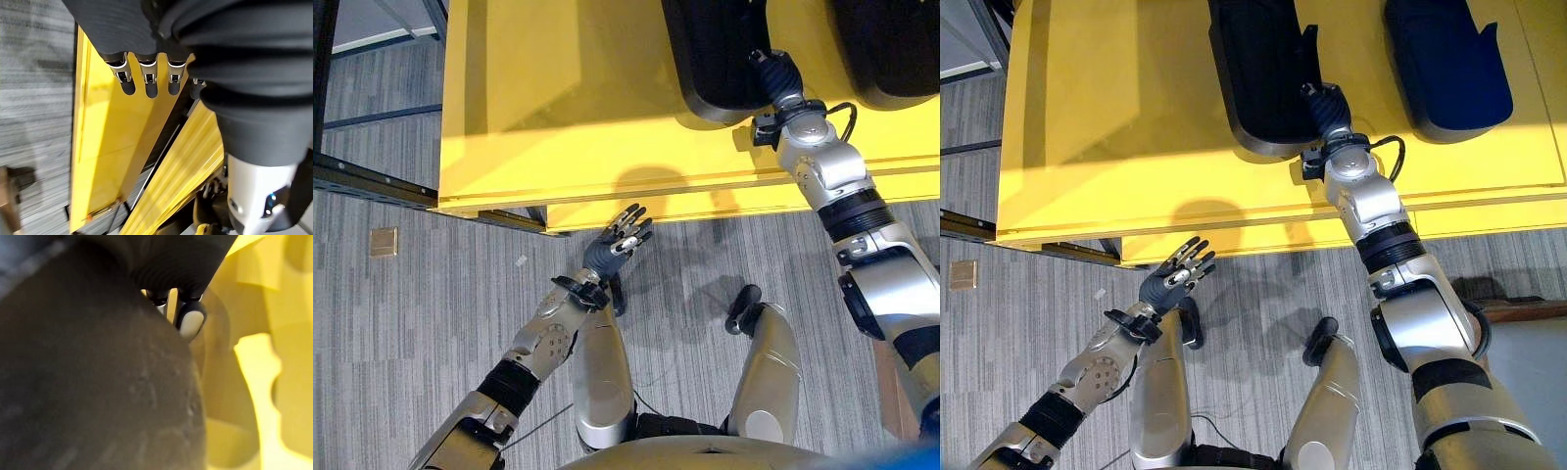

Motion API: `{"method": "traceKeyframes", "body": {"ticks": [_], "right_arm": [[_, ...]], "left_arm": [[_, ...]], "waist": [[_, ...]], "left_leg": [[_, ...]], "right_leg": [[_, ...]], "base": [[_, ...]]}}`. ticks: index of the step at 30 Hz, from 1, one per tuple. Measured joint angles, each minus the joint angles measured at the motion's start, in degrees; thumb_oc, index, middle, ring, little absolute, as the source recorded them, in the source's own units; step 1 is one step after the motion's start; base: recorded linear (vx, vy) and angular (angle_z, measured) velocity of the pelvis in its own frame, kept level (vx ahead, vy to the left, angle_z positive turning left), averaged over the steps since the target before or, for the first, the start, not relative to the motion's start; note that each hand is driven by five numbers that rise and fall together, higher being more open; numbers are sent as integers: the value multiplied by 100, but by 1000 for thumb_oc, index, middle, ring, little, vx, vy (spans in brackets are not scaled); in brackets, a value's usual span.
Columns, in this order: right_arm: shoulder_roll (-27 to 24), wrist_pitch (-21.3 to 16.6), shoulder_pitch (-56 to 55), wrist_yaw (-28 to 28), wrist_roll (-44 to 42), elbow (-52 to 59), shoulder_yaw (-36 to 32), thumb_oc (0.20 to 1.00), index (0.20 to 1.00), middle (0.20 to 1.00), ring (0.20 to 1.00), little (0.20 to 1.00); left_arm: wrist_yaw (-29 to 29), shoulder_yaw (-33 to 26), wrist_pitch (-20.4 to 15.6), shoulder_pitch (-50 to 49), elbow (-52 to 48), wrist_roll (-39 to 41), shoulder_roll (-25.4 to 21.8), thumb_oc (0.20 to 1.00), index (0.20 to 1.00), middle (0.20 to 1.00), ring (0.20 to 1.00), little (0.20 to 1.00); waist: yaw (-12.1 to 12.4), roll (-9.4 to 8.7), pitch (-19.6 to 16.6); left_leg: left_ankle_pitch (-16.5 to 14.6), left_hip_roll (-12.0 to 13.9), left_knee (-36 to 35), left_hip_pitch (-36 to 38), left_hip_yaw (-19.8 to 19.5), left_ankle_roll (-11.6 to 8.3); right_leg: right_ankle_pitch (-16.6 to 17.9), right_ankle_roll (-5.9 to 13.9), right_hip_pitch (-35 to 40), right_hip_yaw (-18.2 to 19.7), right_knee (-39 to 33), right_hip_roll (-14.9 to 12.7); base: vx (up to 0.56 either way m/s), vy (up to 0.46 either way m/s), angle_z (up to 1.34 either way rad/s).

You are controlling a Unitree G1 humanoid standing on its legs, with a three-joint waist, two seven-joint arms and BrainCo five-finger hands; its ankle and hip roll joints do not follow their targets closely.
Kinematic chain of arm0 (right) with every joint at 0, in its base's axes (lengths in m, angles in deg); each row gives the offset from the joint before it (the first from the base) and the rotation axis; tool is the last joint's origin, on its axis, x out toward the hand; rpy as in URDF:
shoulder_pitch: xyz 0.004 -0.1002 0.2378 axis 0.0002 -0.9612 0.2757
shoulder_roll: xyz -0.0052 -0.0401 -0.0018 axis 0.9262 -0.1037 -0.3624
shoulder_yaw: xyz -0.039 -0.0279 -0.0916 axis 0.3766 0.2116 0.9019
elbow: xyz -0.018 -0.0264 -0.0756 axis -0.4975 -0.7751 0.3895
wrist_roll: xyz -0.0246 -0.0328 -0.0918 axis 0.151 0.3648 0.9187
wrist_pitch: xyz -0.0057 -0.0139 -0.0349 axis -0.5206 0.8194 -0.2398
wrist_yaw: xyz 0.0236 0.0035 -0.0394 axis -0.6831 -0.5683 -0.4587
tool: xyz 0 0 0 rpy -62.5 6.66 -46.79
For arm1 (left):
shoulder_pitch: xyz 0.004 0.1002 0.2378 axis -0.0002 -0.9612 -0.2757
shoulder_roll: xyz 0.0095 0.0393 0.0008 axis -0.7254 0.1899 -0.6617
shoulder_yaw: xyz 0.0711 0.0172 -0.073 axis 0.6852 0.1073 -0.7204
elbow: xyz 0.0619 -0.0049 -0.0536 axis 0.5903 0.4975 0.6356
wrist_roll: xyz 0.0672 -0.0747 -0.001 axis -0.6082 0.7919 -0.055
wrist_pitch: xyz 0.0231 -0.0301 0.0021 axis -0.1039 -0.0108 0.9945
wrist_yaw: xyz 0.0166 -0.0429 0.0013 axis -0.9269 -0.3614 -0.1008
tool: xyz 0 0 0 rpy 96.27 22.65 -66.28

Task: Move parts from the plastic box to the shelf.

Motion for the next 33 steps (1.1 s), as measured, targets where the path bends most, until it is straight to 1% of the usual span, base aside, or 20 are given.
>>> {"method": "traceKeyframes", "body": {"ticks": [4,11,22,24,25,26,33], "right_arm": [[7,-50,53,19,3,-14,27,200,200,200,200,200],[119,-141,70,162,128,-68,27,200,200,200,200,200],[185,-150,147,172,222,-189,89,200,200,200,200,200],[191,-141,240,173,220,-290,174,642,642,642,642,642],[191,-135,281,183,218,-317,211,890,890,890,890,890],[202,-140,285,185,215,-323,222,1000,1000,1000,1000,1000],[285,-173,283,167,201,-472,241,1000,1000,1000,1000,1000]], "left_arm": [[173,10,-2,143,-3,-9,6,1000,1000,1000,1000,1000],[217,9,-2,197,-3,-5,3,1000,1000,1000,1000,1000],[313,-1,43,222,-3,9,-12,1000,1000,1000,1000,1000],[321,-1,63,234,-3,12,-15,1000,1000,1000,1000,1000],[319,-1,67,236,-3,24,-15,1000,1000,1000,1000,1000],[317,-1,73,235,-2,61,-13,1000,1000,1000,1000,1000],[310,8,84,211,13,116,-15,1000,1000,1000,1000,1000]], "waist": [[6,-24,8],[-3,-26,6],[-8,-48,-6],[-11,-56,-10],[-16,-61,-12],[-13,-78,-21],[-9,-82,-23]], "left_leg": [[-5,21,11,-30,4,6],[-11,32,-4,-28,12,1],[18,46,-98,3,36,-9],[48,44,-151,17,46,-12],[71,43,-186,19,45,-19],[112,39,-253,39,43,-38],[227,24,-487,234,121,-54]], "right_leg": [[10,20,-37,1,10,16],[3,17,-39,2,-9,32],[-4,15,-36,3,-51,69],[5,18,-29,-2,-81,79],[7,15,-31,-11,-91,87],[2,4,-30,-25,-98,96],[67,-39,81,-35,-241,129]], "base": [[0,0,0],[0,0,0],[0,0,0],[0,0,0],[0,0,0],[0,0,0],[-10,4,-2]]}}
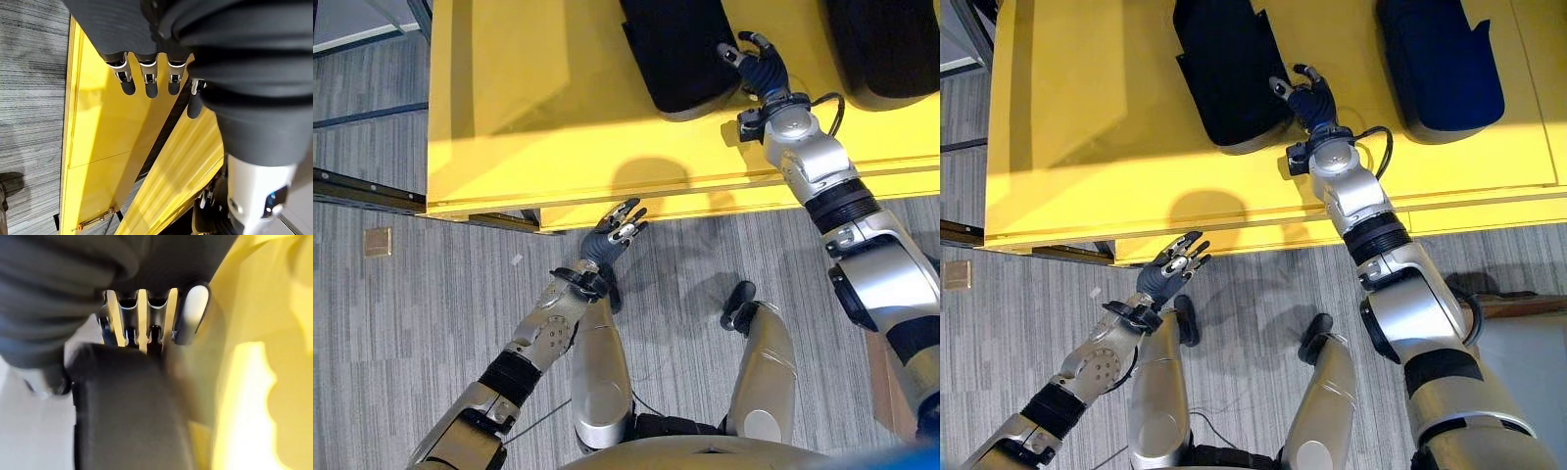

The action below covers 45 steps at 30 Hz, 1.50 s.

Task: Move parts from the plastic box to the shelf.

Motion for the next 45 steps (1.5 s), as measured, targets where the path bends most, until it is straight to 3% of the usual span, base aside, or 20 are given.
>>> {"method": "traceKeyframes", "body": {"ticks": [17,35,45], "right_arm": [[156,-28,-76,92,-401,-181,-121,1000,1000,1000,1000,1000],[350,-117,-826,-441,-655,488,-330,1000,1000,1000,1000,1000],[373,-116,-915,-453,-642,628,-327,1000,1000,1000,1000,1000]], "left_arm": [[4,7,36,3,1,-5,6,1000,1000,1000,1000,1000],[125,16,27,-182,36,-27,43,1000,1000,1000,1000,1000],[124,15,-6,-205,44,-132,52,1000,1000,1000,1000,1000]], "waist": [[-88,-7,-6],[-213,-10,-32],[-229,-4,-40]], "left_leg": [[40,-44,-157,205,69,7],[52,-83,-353,585,226,-10],[43,-83,-355,585,229,6]], "right_leg": [[197,43,299,-52,-367,26],[266,77,604,-34,-601,32],[273,78,616,-35,-650,35]], "base": [[0,0,0],[0,2,-1],[0,0,0]]}}
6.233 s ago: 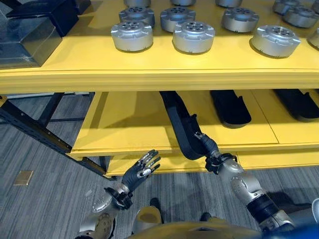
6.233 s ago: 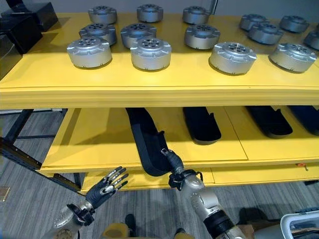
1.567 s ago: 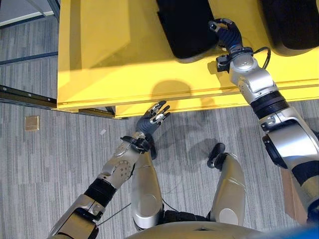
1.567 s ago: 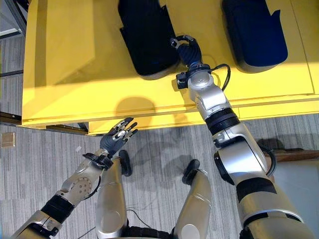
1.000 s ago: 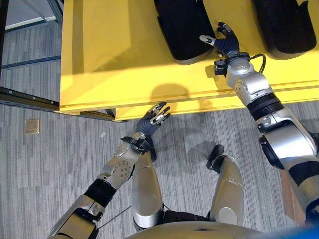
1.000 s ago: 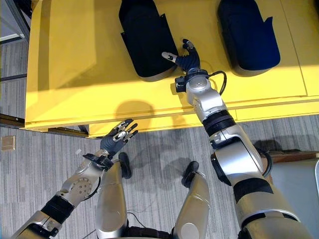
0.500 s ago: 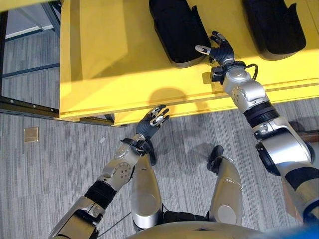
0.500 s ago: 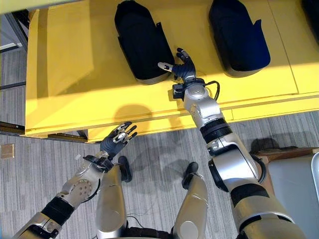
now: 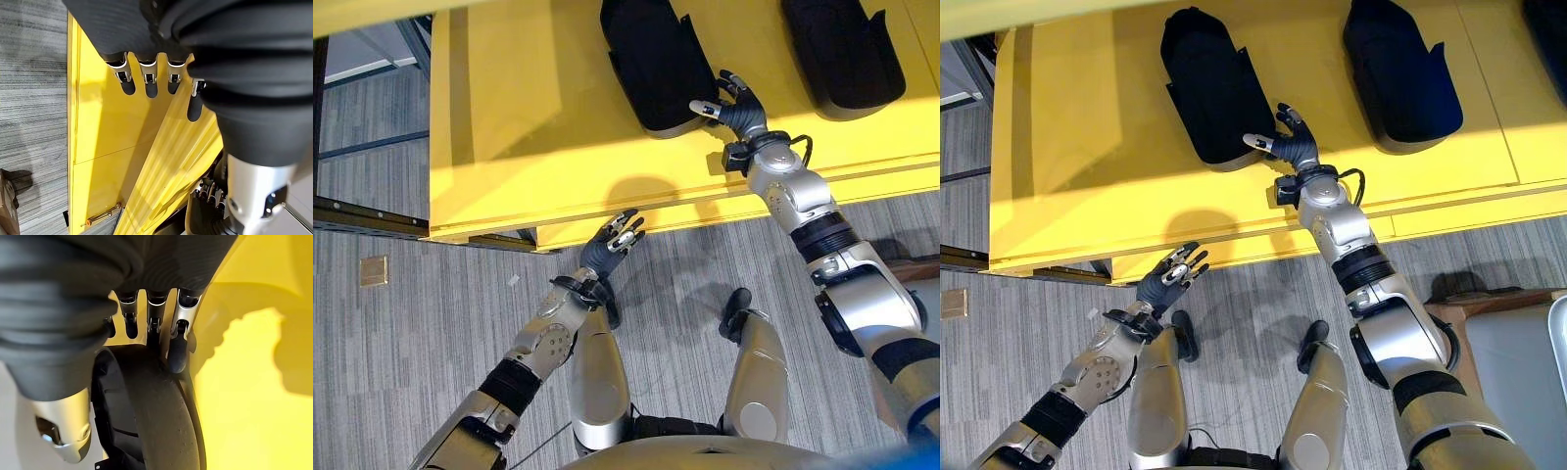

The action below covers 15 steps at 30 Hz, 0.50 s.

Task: Move parts from the plastic box to the shelf.

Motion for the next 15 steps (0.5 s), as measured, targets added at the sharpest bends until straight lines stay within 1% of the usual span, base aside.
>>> {"method": "traceKeyframes", "body": {"ticks": [4,11,15], "right_arm": [[0,4,-47,-72,217,71,4,1000,1000,1000,1000,1000],[-49,100,-60,-333,219,162,84,1000,1000,1000,1000,1000],[-58,193,-124,-659,232,281,101,1000,1000,1000,1000,1000]], "left_arm": [[-4,-1,-11,-14,0,-5,3,1000,1000,1000,1000,1000],[-4,-12,-13,-49,0,-5,3,1000,1000,1000,1000,1000],[-6,-27,-17,-103,2,-5,3,1000,1000,1000,1000,1000]], "waist": [[-1,0,-3],[-23,7,-25],[-51,7,-69]], "left_leg": [[2,0,-2,0,1,-3],[1,0,-5,2,2,-1],[4,1,-15,7,6,-6]], "right_leg": [[0,0,0,-1,1,0],[-1,0,-2,-1,2,0],[-3,-1,-4,-1,4,0]], "base": [[0,0,0],[0,0,0],[0,0,0]]}}
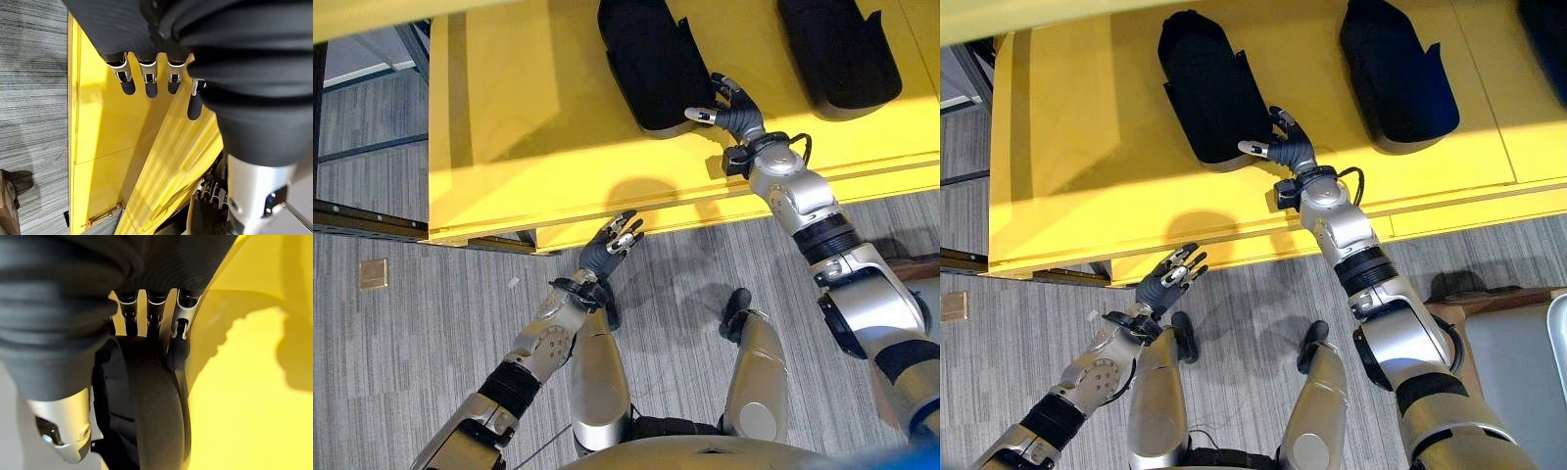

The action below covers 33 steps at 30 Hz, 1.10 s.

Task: Move parts from the plastic box to the shelf.

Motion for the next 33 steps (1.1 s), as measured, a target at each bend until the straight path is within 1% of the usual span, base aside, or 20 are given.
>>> {"method": "traceKeyframes", "body": {"ticks": [4,10,15,21,23,25,27,28,31,33], "right_arm": [[1,177,-80,-278,139,190,4,1000,1000,1000,1000,1000],[-7,705,-140,-689,209,499,37,1000,1000,1000,1000,1000],[7,871,-357,-755,258,630,337,1000,1000,1000,1000,1000],[19,956,-430,-722,254,646,419,1000,1000,1000,1000,1000],[22,956,-448,-602,251,651,427,1000,1000,1000,1000,1000],[34,941,-506,-301,253,647,423,1000,1000,1000,1000,1000],[66,775,-547,47,262,632,416,1000,1000,1000,1000,1000],[70,612,-564,263,314,561,375,1000,1000,1000,1000,1000],[69,286,-565,667,443,308,328,1000,1000,1000,1000,1000],[74,115,-592,877,531,226,205,1000,1000,1000,1000,1000]], "left_arm": [[-6,-2,0,-69,2,0,0,1000,1000,1000,1000,1000],[-12,1,-11,-193,2,-86,35,1000,1000,1000,1000,1000],[-135,7,-18,-351,7,-105,160,1000,1000,1000,1000,1000],[-243,10,-109,-352,7,-107,175,1000,1000,1000,1000,1000],[-244,9,-115,-352,6,-108,185,1000,1000,1000,1000,1000],[-244,9,-115,-347,6,-117,194,1000,1000,1000,1000,1000],[-241,10,-116,-340,6,-120,213,1000,1000,1000,1000,1000],[-220,11,-117,-323,5,-122,211,1000,1000,1000,1000,1000],[-114,13,-136,-277,-2,-142,209,1000,1000,1000,1000,1000],[-24,23,-183,-217,-2,-199,208,1000,1000,1000,1000,1000]], "waist": [[-6,5,-21],[-3,27,-99],[46,20,-356],[55,19,-373],[54,18,-373],[60,11,-375],[79,1,-369],[69,-15,-360],[69,-59,-348],[71,-82,-338]], "left_leg": [[7,0,-38,53,23,-1],[31,0,-119,137,57,-1],[54,1,-194,182,89,-20],[58,2,-183,179,86,-24],[53,3,-180,177,86,-31],[52,4,-179,172,84,-32],[51,5,-174,159,83,-26],[42,5,-164,152,81,-21],[24,6,-128,50,56,-11],[-3,9,-62,-42,37,-3]], "right_leg": [[-6,-7,19,4,7,-1],[-22,-29,30,4,30,0],[-53,-35,33,0,22,3],[-70,-50,36,1,17,3],[-74,-47,36,1,12,3],[-75,-47,34,0,10,4],[-73,-43,28,-1,5,4],[-69,-36,27,-1,0,6],[-67,-34,-22,-15,-19,6],[-32,16,-78,-15,-15,6]], "base": [[0,0,0],[0,0,0],[0,0,0],[0,0,0],[0,0,0],[0,0,0],[0,0,0],[0,0,0],[-4,8,2],[0,0,0]]}}
